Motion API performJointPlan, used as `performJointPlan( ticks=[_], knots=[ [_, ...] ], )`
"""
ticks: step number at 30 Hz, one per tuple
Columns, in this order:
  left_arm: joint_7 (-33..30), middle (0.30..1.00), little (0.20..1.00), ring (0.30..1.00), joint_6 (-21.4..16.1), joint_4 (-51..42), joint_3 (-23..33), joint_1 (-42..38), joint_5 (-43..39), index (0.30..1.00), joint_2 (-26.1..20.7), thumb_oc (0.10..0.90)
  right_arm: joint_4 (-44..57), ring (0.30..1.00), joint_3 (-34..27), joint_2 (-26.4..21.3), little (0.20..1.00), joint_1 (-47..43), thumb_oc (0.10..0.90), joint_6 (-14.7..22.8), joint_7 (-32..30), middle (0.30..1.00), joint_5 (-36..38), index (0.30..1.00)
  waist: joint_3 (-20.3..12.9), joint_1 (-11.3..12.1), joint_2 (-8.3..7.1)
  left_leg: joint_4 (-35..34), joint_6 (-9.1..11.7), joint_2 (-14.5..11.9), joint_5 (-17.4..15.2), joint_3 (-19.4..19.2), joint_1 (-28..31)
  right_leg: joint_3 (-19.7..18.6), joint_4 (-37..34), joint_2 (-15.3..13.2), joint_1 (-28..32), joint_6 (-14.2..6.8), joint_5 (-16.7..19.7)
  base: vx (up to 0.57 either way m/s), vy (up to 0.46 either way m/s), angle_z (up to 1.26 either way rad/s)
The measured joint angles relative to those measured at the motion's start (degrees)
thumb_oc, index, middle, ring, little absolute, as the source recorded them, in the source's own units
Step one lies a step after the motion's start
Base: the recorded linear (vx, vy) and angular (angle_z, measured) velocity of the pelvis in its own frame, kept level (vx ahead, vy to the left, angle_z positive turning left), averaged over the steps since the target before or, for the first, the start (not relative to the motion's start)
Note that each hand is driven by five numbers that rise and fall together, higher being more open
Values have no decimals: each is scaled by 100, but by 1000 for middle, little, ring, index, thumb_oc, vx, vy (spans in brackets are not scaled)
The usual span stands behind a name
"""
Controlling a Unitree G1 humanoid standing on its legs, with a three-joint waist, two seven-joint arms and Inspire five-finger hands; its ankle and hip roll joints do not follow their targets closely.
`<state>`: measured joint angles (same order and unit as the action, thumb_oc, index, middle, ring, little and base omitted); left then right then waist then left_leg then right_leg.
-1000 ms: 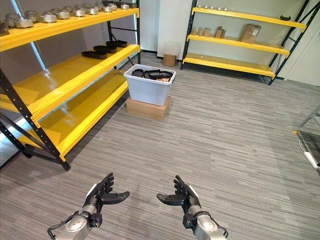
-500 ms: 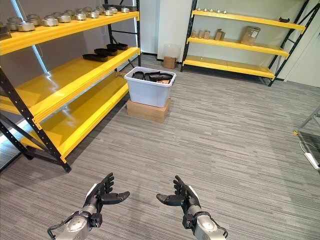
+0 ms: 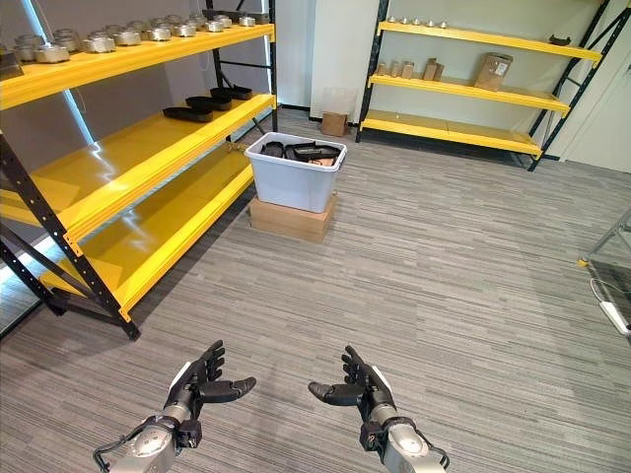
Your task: Move parts from the plastic box to the shelf.
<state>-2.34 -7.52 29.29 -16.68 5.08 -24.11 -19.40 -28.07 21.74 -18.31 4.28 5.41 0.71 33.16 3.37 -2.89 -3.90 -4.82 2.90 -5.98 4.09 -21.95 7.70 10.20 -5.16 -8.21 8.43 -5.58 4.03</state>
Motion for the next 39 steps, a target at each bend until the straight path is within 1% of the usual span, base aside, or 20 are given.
performJointPlan(
  ticks=[4, 8, 13, 14, 15, 16, 17, 19, 20, 22, 25, 26, 28, 30, 31, 33, 34, 36, 37, 39],
  knots=[
    [1, 1000, 1000, 1000, -1, 0, 0, -10, -34, 1000, 0, 900, 0, 1000, 0, -5, 1000, -4, 900, 3, -2, 1000, -47, 1000, -13, 1, -3, 27, 4, -1, 5, -1, -82, -10, 23, 1, -80, -3, -7, -28, -6, 0],
    [-2, 1000, 1000, 1000, -1, 1, -61, -200, -48, 1000, -4, 900, 0, 1000, 0, -52, 1000, -67, 900, 7, -8, 1000, -46, 1000, 8, 16, -12, 431, -49, -53, -77, 68, -592, 6, 207, -23, -434, 16, 1, -41, 56, 8],
    [36, 1000, 1000, 1000, -13, -3, -239, -572, -259, 1000, 12, 900, -3, 1000, -23, -177, 1000, -234, 900, 50, -76, 1000, -45, 1000, 218, 1, 43, 1170, -113, -56, -489, 240, -979, 120, 765, -206, -672, 23, -301, 52, 188, 16],
    [14, 1000, 1000, 1000, -30, 3, -291, -672, -260, 1000, 16, 900, 7, 1000, -67, -208, 1000, -264, 900, 59, -78, 1000, -44, 1000, 282, -13, 90, 1317, -224, -8, -628, 392, -1101, 157, 1080, -294, -814, -5, -431, 123, 417, 27],
    [29, 1000, 1000, 1000, -43, 28, -344, -809, -258, 1000, 4, 900, 19, 1000, -164, -190, 1000, -267, 900, 78, -103, 1000, -44, 1000, 398, -62, 31, 1659, -483, 215, -841, 375, -1185, 195, 1589, -552, -973, -148, -555, 98, 434, 31],
    [21, 1000, 1000, 1000, -42, 50, -378, -883, -257, 1000, 44, 900, 25, 1000, -206, -191, 1000, -229, 900, 82, -121, 1000, -44, 1000, 499, -117, 52, 1953, -737, 348, -1069, 389, -1224, 143, 2120, -676, -1162, -178, -662, 37, 349, 30],
    [10, 1000, 1000, 1000, -46, 53, -394, -910, -255, 1000, 167, 900, 50, 1000, -240, -360, 1000, -354, 900, 110, -130, 1000, -48, 1000, 684, -205, 301, 2224, -650, 390, -1273, 428, -1242, 60, 3230, -782, -1673, -163, -655, 14, 226, 14],
    [27, 1000, 1000, 1000, -47, 70, -409, -907, -252, 1000, 237, 900, 24, 1000, -289, -359, 1000, -313, 900, 82, -215, 1000, -41, 1000, 811, -261, 409, 2337, -692, 460, -1433, 368, -1177, -211, 4343, -1129, -2228, -31, -500, 176, 203, -5],
    [17, 1000, 1000, 1000, -50, 51, -399, -894, -252, 1000, 196, 900, 46, 1000, -240, -343, 1000, -300, 900, 55, -199, 1000, -42, 1000, 854, -217, 410, 2289, -846, 541, -1493, 335, -1122, -140, 4474, -1198, -2449, -84, -251, 329, 178, -24],
    [-4, 1000, 1000, 1000, -45, 50, -368, -914, -254, 1000, 108, 900, 130, 1000, -237, -295, 1000, -317, 900, 66, -182, 1000, -41, 1000, 1031, -221, 414, 2247, -946, 574, -1454, 347, -1099, 26, 4414, -1233, -2646, -155, -411, 297, 5, -15],
    [4, 1000, 1000, 1000, -43, 58, -366, -905, -253, 1000, 41, 900, 133, 1000, -244, -260, 1000, -288, 900, 62, -200, 1000, -40, 1000, 1139, -304, 361, 2150, -1020, 708, -1427, 366, -1035, 156, 3467, -1268, -2714, -232, -435, 166, -93, 11],
    [12, 1000, 1000, 1000, -43, 55, -366, -910, -253, 1000, 41, 900, 134, 1000, -255, -260, 1000, -289, 900, 63, -208, 1000, -38, 1000, 1145, -312, 348, 2125, -1018, 767, -1444, 364, -1025, 271, 2958, -1305, -2708, -242, -395, 282, -137, 7],
    [18, 1000, 1000, 1000, -44, 82, -356, -914, -253, 1000, 72, 900, 129, 1000, -271, -258, 1000, -300, 900, 64, -249, 1000, -41, 1000, 1184, -288, 296, 2061, -971, 916, -1509, 370, -934, 526, 2084, -1454, -2656, -428, -194, 254, -153, 8],
    [26, 1000, 1000, 1000, -44, 112, -357, -913, -254, 1000, 93, 900, 126, 1000, -303, -254, 1000, -302, 900, 63, -271, 1000, -42, 1000, 1197, -319, 304, 2066, -1022, 957, -1539, 383, -873, 710, 1521, -1488, -2541, -357, -62, 257, -189, 17],
    [25, 1000, 1000, 1000, -44, 161, -351, -907, -256, 1000, 109, 900, 109, 1000, -305, -255, 1000, -304, 900, 61, -309, 1000, -44, 1000, 1196, -319, 310, 2115, -816, 985, -1658, 504, -796, 678, 1334, -1488, -2491, -379, 101, 268, -207, 24],
    [12, 1000, 1000, 1000, -45, 170, -326, -846, -261, 1000, 118, 900, 108, 1000, -301, -262, 1000, -299, 900, 61, -313, 1000, -44, 1000, 1189, -308, 289, 2266, -667, 895, -1845, 546, -598, 397, 1465, -1353, -2361, -229, 287, 335, -196, 15],
    [10, 1000, 1000, 1000, -44, 181, -326, -827, -261, 1000, 109, 900, 109, 1000, -302, -262, 1000, -307, 900, 63, -310, 1000, -44, 1000, 1178, -302, 253, 2286, -588, 895, -1921, 554, -491, 409, 1563, -1358, -2304, -225, 288, 281, -157, 0],
    [5, 1000, 1000, 1000, -44, 187, -326, -815, -267, 1000, 172, 900, 110, 1000, -308, -341, 1000, -381, 900, 63, -303, 1000, -43, 1000, 1158, -348, 370, 2430, -375, 713, -2176, 665, -380, 231, 1867, -1160, -2296, -64, 505, 269, -161, 5],
    [9, 1000, 1000, 1000, -44, 174, -328, -803, -267, 1000, 287, 900, 110, 1000, -349, -437, 1000, -397, 900, 63, -303, 1000, -44, 1000, 1095, -362, 570, 2421, -248, 487, -2233, 687, -339, 317, 2140, -970, -2300, 14, 277, 377, -277, 5],
    [51, 1000, 1000, 1000, -50, 125, -340, -869, -268, 1000, 310, 900, 110, 1000, -408, -547, 1000, -447, 900, 62, -300, 1000, -44, 1000, 1085, -404, 620, 2385, -92, 185, -2235, 713, -118, 437, 2793, -821, -2354, 298, -231, 294, -274, 6]
  ],
)
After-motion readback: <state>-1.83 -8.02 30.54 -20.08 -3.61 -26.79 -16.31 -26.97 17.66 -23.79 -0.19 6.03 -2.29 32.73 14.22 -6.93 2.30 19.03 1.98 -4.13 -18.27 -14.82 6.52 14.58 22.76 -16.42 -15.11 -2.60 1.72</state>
